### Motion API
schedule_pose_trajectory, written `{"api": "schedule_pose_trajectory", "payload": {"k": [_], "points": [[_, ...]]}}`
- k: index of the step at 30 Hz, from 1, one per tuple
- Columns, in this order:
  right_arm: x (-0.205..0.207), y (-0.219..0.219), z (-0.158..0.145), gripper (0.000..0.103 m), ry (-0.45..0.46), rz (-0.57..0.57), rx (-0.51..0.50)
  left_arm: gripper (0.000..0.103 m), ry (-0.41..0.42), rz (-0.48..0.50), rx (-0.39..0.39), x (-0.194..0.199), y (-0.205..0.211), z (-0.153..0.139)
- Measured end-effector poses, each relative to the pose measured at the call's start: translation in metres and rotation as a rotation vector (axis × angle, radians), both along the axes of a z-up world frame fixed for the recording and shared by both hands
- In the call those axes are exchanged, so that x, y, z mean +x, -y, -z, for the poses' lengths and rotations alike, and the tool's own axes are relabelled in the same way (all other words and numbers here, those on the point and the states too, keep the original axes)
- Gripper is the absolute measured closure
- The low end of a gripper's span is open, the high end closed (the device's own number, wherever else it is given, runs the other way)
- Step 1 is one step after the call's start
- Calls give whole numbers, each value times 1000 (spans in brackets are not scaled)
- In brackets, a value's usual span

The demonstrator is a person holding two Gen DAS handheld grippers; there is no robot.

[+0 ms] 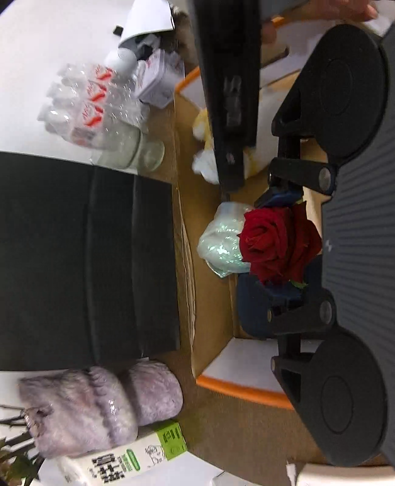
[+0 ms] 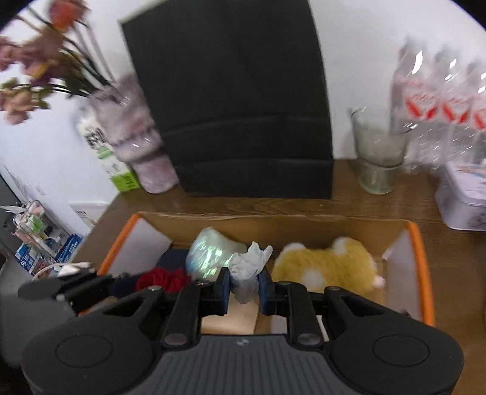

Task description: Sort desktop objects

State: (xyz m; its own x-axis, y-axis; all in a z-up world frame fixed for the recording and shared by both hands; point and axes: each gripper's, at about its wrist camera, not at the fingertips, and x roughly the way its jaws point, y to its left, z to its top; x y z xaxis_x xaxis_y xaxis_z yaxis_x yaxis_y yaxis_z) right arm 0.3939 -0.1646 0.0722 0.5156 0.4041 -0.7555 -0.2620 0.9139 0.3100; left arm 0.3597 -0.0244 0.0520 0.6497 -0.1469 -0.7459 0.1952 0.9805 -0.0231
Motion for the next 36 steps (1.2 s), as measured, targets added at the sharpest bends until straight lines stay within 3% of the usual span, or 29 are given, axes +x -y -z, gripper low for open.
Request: {"api": "schedule_pose_trajectory", "payload": {"k": [2, 3, 7, 16, 18, 23, 28, 32, 34, 36], "points": [[14, -6, 12, 80, -48, 9, -19, 32, -11, 18, 12, 5, 2, 5], [19, -10, 15, 74, -61, 14, -47, 26, -1, 30, 11, 4, 2, 5], [20, -12, 9, 55, -26, 3, -58, 21, 32, 58, 29, -1, 0, -3], [-21, 9, -45, 52, 95, 48, -91, 17, 64, -18, 5, -24, -26, -54], [-39, 17, -57, 52, 111, 63, -115, 10, 74, -33, 13, -34, -29, -62], [-95, 36, -68, 40, 184, 104, -137, 9, 100, -71, -2, -76, -39, -75], [-162, 43, -54, 39, 234, 132, -146, 1, 215, -77, -41, -146, -42, -86], [-221, 43, -40, 34, 293, 138, -108, 0, 272, -66, -72, -204, -43, -79], [-250, 40, -30, 26, 336, 135, -109, 0, 272, -65, -71, -227, -46, -68], [-276, 40, -20, 25, 372, 144, -123, 0, 270, -81, -62, -249, -47, -55]]}}
